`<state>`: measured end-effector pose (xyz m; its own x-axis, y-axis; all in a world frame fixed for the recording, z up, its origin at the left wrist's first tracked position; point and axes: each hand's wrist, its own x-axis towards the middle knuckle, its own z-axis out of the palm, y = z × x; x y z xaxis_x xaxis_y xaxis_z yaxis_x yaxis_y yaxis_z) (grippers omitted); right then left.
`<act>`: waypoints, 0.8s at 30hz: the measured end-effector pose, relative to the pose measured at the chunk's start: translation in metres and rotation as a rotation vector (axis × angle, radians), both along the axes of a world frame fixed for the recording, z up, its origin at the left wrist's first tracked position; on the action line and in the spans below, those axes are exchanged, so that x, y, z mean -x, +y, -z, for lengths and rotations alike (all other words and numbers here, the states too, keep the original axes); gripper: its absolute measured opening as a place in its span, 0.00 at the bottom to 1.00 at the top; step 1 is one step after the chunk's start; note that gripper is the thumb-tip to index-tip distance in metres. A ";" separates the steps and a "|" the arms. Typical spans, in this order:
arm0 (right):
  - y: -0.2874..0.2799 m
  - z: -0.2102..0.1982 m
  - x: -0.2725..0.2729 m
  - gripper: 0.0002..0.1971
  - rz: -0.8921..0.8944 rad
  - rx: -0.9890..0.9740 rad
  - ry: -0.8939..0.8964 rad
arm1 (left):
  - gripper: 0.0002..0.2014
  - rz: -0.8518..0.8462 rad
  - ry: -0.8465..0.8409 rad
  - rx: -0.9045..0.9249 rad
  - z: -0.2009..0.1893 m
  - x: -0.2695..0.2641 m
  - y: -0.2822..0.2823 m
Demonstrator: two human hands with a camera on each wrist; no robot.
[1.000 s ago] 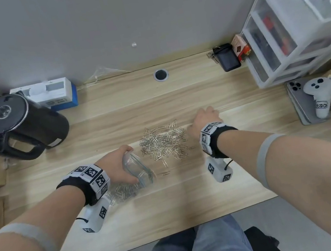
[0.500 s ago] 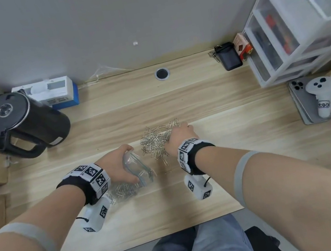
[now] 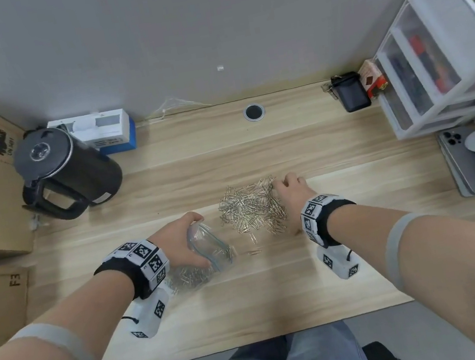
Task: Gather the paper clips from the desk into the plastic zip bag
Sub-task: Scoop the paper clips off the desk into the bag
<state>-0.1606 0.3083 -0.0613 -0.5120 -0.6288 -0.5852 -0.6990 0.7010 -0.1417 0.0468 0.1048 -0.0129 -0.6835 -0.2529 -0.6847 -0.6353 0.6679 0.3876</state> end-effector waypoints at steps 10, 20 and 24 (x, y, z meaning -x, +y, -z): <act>-0.013 0.009 -0.007 0.41 0.153 0.259 -0.227 | 0.49 -0.025 -0.014 -0.004 0.000 -0.001 -0.003; -0.025 0.008 -0.008 0.62 -0.033 0.117 -0.101 | 0.51 -0.023 0.002 -0.008 0.002 -0.001 -0.002; -0.032 0.011 -0.007 0.47 -0.026 0.204 -0.151 | 0.52 -0.020 0.015 -0.016 0.002 -0.002 -0.004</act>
